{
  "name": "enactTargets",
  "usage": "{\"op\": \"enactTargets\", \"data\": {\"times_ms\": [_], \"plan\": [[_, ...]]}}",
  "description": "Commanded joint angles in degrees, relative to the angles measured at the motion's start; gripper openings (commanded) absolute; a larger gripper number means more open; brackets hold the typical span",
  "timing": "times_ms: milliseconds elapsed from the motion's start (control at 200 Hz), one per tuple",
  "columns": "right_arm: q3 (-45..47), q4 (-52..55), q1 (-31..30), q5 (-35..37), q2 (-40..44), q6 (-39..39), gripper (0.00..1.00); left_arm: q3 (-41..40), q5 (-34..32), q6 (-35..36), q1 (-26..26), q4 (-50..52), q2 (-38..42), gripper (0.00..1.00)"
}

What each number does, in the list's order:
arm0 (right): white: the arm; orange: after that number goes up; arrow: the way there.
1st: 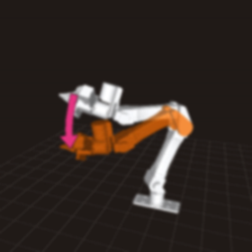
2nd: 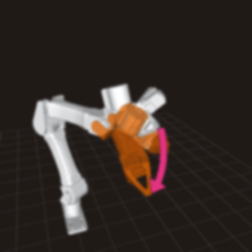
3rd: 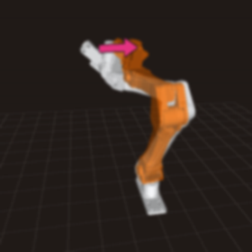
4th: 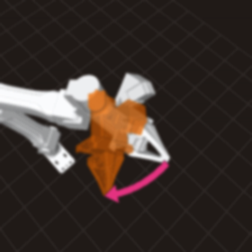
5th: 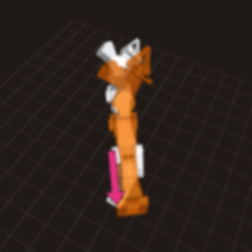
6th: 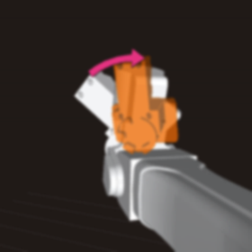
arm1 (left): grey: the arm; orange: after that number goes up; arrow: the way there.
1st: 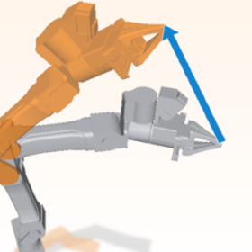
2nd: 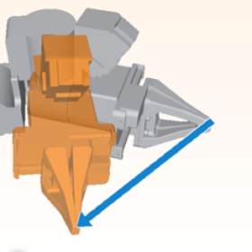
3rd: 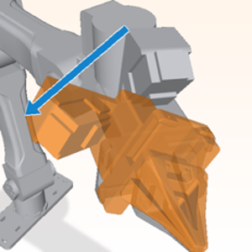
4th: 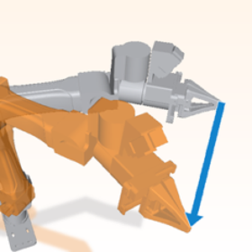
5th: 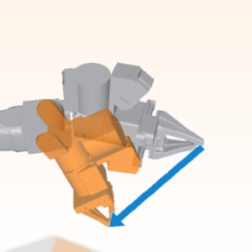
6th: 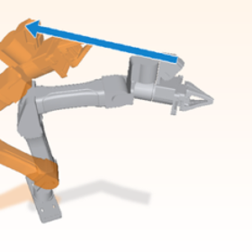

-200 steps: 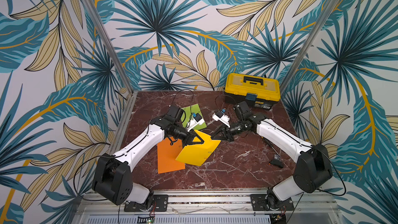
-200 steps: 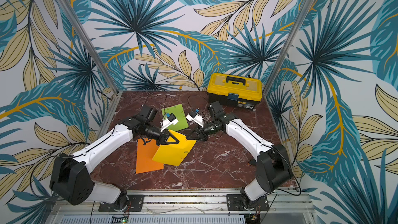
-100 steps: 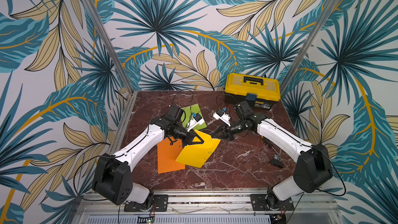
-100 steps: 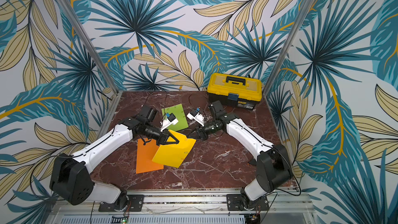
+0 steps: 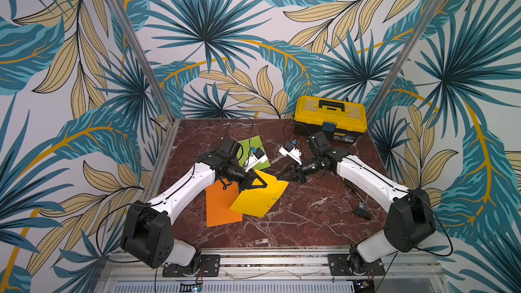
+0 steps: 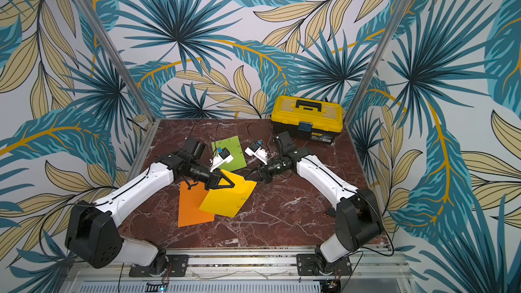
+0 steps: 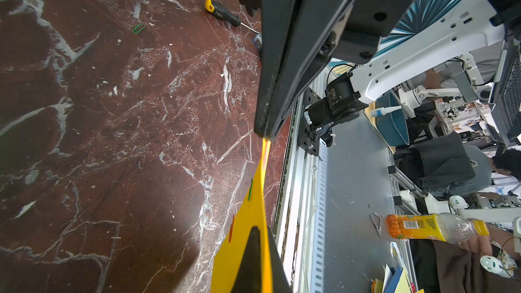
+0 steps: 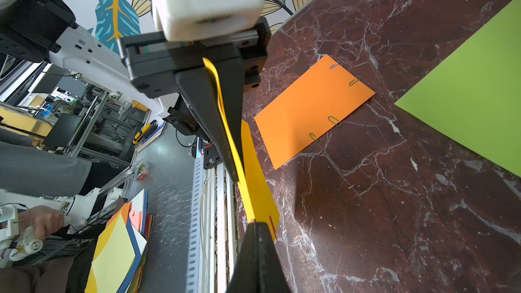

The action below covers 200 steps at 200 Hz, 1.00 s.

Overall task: Unclip the paperclips from the documents
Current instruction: Remove the paper clip from the document.

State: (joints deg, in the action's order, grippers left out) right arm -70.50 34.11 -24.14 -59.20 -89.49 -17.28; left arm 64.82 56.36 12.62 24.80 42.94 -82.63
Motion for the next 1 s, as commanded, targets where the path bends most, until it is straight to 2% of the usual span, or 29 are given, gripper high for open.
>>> {"op": "enactTargets", "data": {"times_ms": [0, 996], "plan": [[0.1, -2.2, 1.3, 1.1, 0.0, 0.8, 0.03, 0.0, -0.7, 1.1, 0.3, 2.5, -0.3, 0.0], [1.3, -4.0, 2.6, 0.4, 1.1, 2.0, 0.04, 0.0, -1.4, 1.4, 0.5, 3.2, -1.0, 0.0]]}}
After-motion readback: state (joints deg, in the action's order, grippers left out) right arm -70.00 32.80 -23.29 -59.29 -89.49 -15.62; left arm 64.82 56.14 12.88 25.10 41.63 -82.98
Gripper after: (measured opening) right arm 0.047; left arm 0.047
